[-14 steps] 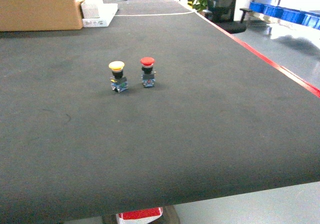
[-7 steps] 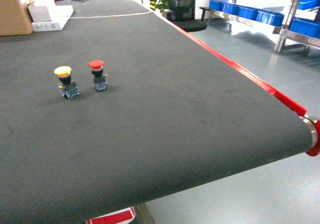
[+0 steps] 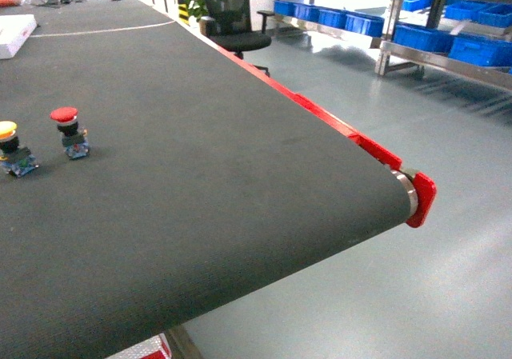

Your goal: Pick blue part to blue bin on bottom shelf

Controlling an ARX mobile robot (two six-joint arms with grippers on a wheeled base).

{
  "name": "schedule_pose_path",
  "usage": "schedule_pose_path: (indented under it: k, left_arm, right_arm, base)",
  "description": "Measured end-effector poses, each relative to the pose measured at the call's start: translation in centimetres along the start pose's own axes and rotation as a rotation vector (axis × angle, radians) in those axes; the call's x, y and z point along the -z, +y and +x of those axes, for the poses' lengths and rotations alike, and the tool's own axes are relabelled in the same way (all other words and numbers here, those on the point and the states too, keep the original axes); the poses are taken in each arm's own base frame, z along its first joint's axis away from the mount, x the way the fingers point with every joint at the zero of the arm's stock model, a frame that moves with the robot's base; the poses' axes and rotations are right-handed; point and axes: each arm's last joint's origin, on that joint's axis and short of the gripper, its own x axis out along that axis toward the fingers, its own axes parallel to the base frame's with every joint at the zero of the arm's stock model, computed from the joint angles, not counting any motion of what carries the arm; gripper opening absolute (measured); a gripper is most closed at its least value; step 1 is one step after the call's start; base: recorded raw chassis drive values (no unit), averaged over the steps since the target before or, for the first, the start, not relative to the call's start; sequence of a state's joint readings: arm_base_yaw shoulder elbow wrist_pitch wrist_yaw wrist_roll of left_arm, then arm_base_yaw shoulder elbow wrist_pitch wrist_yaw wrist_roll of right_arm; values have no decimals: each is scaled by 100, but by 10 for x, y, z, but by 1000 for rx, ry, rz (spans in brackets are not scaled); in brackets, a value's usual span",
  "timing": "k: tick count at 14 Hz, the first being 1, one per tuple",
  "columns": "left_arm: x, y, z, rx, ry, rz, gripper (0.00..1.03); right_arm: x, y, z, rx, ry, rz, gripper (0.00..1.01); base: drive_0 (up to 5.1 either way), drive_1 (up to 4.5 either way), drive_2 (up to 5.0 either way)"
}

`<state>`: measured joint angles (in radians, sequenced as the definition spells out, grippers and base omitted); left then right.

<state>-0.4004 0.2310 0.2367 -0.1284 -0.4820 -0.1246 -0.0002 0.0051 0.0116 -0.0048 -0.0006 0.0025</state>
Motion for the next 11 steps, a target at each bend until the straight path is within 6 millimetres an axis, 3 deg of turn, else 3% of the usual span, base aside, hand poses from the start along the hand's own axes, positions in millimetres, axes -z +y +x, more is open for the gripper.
schedule_pose_path:
  k: [11]
  left_arm:
    - [0, 0, 0, 0, 0, 0, 44]
  right_arm:
    - [0, 0, 0, 0, 0, 0, 98]
  base:
    - [-162, -162, -162]
